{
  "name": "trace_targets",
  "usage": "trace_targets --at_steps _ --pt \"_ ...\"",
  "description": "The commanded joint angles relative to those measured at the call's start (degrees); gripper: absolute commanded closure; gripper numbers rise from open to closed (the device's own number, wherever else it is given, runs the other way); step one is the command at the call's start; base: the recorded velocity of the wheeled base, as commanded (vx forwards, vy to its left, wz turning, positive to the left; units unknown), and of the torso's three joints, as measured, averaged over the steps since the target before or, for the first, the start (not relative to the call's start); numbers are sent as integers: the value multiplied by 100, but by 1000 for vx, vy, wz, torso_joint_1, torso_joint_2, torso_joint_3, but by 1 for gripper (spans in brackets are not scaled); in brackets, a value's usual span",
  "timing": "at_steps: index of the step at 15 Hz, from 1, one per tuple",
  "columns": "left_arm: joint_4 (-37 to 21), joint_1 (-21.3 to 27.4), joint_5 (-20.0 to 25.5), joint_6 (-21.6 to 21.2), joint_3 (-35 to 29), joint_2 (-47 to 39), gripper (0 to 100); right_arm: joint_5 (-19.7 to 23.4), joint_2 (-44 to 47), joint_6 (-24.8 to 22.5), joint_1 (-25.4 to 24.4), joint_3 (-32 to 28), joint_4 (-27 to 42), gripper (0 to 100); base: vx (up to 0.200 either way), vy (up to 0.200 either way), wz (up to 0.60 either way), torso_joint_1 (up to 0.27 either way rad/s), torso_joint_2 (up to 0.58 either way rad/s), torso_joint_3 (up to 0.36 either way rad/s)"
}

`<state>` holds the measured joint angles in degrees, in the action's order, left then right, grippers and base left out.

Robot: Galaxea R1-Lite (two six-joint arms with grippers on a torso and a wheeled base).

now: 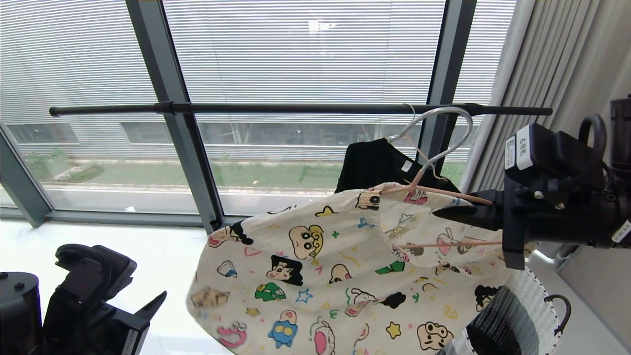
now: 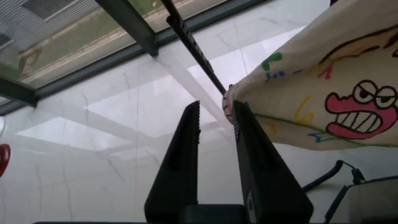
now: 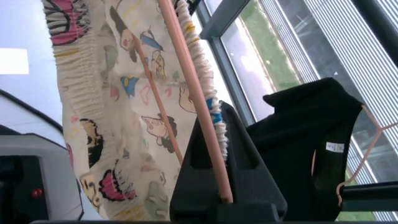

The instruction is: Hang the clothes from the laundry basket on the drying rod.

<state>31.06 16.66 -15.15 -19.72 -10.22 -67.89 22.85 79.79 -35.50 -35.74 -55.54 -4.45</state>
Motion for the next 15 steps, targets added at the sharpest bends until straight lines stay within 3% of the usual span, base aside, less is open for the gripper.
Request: trace_targets --at_steps 1,3,5,9,11,13,15 --pt "5 3 4 4 -42 13 0 -96 63 -10 -12 -18 -3 100 0 0 0 0 0 0" --pt "14 3 -5 21 -226 30 0 -351 107 8 -12 17 41 100 0 0 0 0 0 0" --pt "5 -14 -269 39 -402 136 0 -878 116 219 -12 114 252 100 0 0 0 0 0 0" --pt "14 -216 -1359 65 -490 391 0 -1977 204 1432 -47 184 920 100 0 0 0 0 0 0" --pt "14 -374 -1535 56 -517 619 0 -2320 309 2152 -161 184 955 100 0 0 0 0 0 0" --pt "5 -498 -1535 56 -508 742 0 -2733 406 2486 -179 201 1060 100 0 0 0 0 0 0" --pt "5 -515 -1535 56 -499 812 0 -2873 520 2838 -196 184 1095 100 0 0 0 0 0 0"
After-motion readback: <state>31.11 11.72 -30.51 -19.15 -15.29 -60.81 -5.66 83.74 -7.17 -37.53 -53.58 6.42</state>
